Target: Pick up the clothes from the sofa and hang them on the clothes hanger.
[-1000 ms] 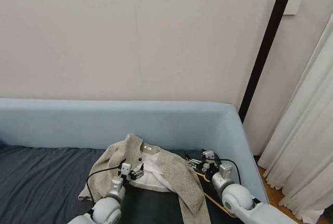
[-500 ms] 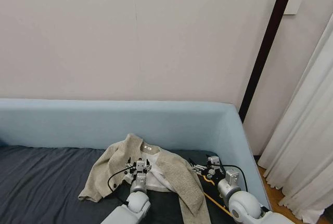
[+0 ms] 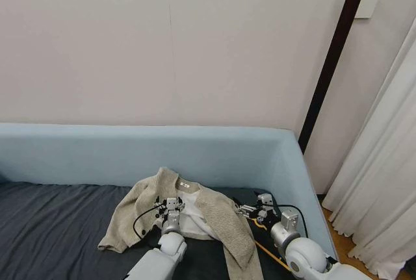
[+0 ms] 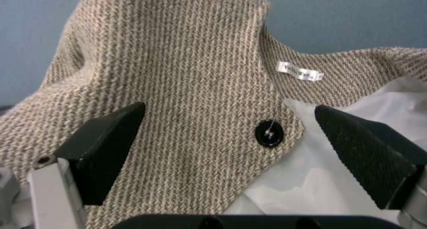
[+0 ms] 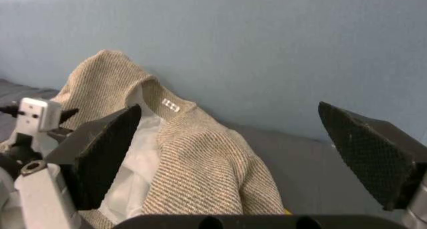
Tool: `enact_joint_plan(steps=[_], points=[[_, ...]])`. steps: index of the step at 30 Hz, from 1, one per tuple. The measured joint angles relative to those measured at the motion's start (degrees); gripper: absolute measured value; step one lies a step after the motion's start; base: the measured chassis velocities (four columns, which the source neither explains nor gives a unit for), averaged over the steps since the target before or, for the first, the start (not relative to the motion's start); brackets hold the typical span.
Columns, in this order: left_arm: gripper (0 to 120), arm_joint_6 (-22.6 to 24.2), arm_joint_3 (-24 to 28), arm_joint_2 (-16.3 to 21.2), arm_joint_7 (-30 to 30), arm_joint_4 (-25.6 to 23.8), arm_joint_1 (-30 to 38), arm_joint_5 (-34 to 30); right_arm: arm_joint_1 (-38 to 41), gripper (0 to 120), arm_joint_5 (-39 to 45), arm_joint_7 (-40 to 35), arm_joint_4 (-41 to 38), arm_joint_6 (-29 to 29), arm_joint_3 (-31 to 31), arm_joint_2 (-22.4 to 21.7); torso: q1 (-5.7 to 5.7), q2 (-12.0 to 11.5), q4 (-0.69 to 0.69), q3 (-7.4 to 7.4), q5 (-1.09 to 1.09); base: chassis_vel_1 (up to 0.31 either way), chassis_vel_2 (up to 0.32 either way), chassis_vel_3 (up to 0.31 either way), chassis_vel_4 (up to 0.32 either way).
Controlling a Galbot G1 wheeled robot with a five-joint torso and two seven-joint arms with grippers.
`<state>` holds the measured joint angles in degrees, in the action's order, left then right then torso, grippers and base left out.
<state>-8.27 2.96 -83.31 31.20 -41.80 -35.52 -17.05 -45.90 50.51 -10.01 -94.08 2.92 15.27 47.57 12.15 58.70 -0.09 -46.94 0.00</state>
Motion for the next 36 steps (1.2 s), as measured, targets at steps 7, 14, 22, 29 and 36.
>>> enact_joint_plan(steps=[7,14,22,29,36], points=[[100,-1.7,-0.6,-2.7,-1.4,7.8,3.4,1.3,-1.0,100,0.4,-0.3,-1.2,-0.2,-0.8,-1.1,0.00,0.0,-0.01,0.00,0.00,0.000,0.000,0.000,0.000],[100,-2.6,-1.1,-4.5,-2.4,13.9,5.7,1.3,-1.2,100,1.2,-0.6,-1.8,-0.4,-1.1,-1.5,0.00,0.0,0.00,0.00,0.00,0.000,0.000,0.000,0.000],[90,-3.5,-2.2,-5.4,-2.9,17.2,7.6,1.4,-1.3,100,1.3,-0.5,-1.4,-0.4,-1.3,-1.9,0.00,0.0,0.00,-0.01,0.00,0.000,0.000,0.000,0.000],[68,-4.1,-2.3,-5.4,-3.0,17.5,7.9,1.4,-1.4,100,1.2,-0.3,-1.1,-0.4,-1.4,-1.5,0.00,0.0,0.00,0.00,0.00,0.000,0.000,0.000,0.000],[41,-4.6,-2.4,-5.5,-3.2,17.4,8.1,1.1,-1.5,100,1.5,-0.2,-0.9,-0.3,-1.3,-1.5,0.00,0.0,0.00,0.00,-0.01,0.000,0.000,0.000,0.000]])
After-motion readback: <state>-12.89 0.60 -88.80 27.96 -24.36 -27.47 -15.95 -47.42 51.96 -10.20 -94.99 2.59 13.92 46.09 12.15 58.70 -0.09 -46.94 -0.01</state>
